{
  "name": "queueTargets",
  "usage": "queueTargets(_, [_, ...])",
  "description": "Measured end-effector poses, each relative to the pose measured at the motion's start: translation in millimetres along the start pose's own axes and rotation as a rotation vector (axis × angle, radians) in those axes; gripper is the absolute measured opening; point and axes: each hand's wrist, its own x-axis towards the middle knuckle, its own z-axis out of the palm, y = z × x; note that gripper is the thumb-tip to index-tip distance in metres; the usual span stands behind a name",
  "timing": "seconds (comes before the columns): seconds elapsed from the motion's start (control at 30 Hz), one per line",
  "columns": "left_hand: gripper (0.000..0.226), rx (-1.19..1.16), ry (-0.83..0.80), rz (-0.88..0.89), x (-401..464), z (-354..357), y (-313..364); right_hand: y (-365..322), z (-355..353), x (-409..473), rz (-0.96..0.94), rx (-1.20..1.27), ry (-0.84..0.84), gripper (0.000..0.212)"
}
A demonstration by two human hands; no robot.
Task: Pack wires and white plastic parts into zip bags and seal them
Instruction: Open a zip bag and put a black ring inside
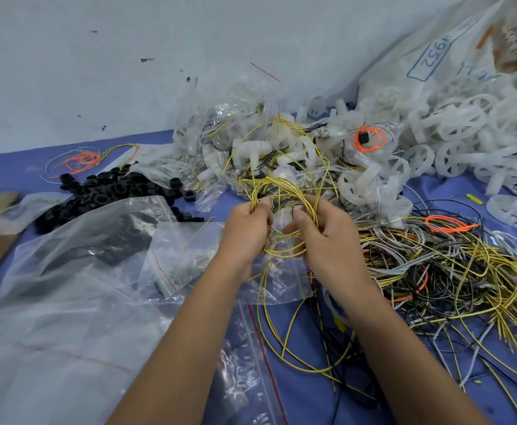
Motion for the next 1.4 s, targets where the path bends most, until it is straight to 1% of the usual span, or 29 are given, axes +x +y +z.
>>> queueTargets(0.07, [0.046, 0.109, 0.012, 0.046, -0.1, -1.2, -0.1, 3.1, 0.0, 2.0, -0.025, -0.111, -0.023, 0.024])
queueTargets(0.13, [0.052, 0.211, 0.055, 0.106, -1.5, -0.6, 0.4, 2.7, 1.0, 1.3, -0.036, -0.143, -0.028, 0.031])
queueTargets(0.23, [0.053, 0.387, 0.135, 0.233, -3.5, 0.4, 3.9, 3.1, -1.5, 0.5, -0.047, -0.188, 0.046, 0.041])
queueTargets(0.3, [0.051, 0.411, 0.167, 0.294, -3.6, 0.5, 8.1, 4.8, -4.5, 1.3, -0.034, -0.215, 0.090, 0.048])
queueTargets(0.33, [0.050, 0.360, 0.160, 0.299, -3.7, 0.9, 9.3, 5.5, -5.7, 2.0, -0.023, -0.225, 0.100, 0.049])
queueTargets(0.4, [0.048, 0.187, 0.078, 0.278, -5.1, 1.6, 10.1, 5.9, -7.5, 4.2, 0.012, -0.239, 0.131, 0.050])
queueTargets(0.5, [0.052, -0.107, -0.132, 0.189, -9.2, 3.7, 11.5, 8.6, -13.4, 8.5, 0.082, -0.170, 0.267, 0.051])
queueTargets(0.53, [0.055, -0.214, -0.168, 0.142, -9.6, 5.2, 11.5, 10.0, -16.1, 10.3, 0.108, -0.137, 0.326, 0.050])
queueTargets(0.57, [0.055, -0.282, -0.158, 0.091, -8.9, 6.9, 10.7, 10.9, -18.6, 11.6, 0.132, -0.112, 0.381, 0.049])
queueTargets(0.6, [0.051, -0.281, -0.106, 0.051, -7.2, 9.1, 8.5, 11.6, -20.4, 12.8, 0.148, -0.100, 0.425, 0.048])
queueTargets(0.63, [0.045, -0.185, -0.033, 0.045, -5.6, 11.8, 4.8, 11.9, -21.4, 13.6, 0.155, -0.095, 0.455, 0.047])
queueTargets(0.67, [0.040, -0.030, 0.027, 0.071, -4.9, 15.2, 0.0, 12.1, -21.6, 14.1, 0.155, -0.094, 0.473, 0.047])
queueTargets(0.73, [0.036, 0.266, 0.063, 0.153, -7.7, 21.7, -9.9, 12.9, -21.3, 14.4, 0.144, -0.098, 0.486, 0.048])
queueTargets(0.8, [0.037, 0.473, 0.086, 0.218, -11.7, 25.8, -15.2, 14.1, -20.7, 14.3, 0.127, -0.099, 0.478, 0.048])
queueTargets(0.87, [0.033, 0.598, 0.142, 0.267, -10.7, 24.4, -16.2, 14.8, -20.2, 14.2, 0.112, -0.103, 0.470, 0.049])
queueTargets(0.93, [0.029, 0.607, 0.159, 0.264, -6.1, 19.2, -16.2, 13.9, -20.2, 13.8, 0.098, -0.093, 0.474, 0.050])
queueTargets(1.0, [0.034, 0.566, 0.146, 0.215, -4.7, 14.6, -15.6, 11.9, -20.2, 12.4, 0.092, -0.005, 0.472, 0.051])
queueTargets(1.1, [0.041, 0.460, 0.132, 0.161, -6.6, 15.1, -13.8, 3.9, -19.8, 9.2, 0.083, 0.416, 0.454, 0.051])
queueTargets(1.13, [0.042, 0.452, 0.127, 0.157, -7.4, 16.9, -13.1, 1.7, -20.8, 8.6, 0.077, 0.523, 0.467, 0.050])
queueTargets(1.3, [0.034, 0.458, 0.166, 0.150, -8.7, 16.9, -12.6, -5.6, -27.9, 8.0, 0.117, 0.768, 0.538, 0.042])
queueTargets(1.4, [0.033, 0.516, 0.129, 0.135, -7.9, 17.4, -12.8, -9.8, -29.3, 8.5, 0.183, 0.849, 0.470, 0.042])
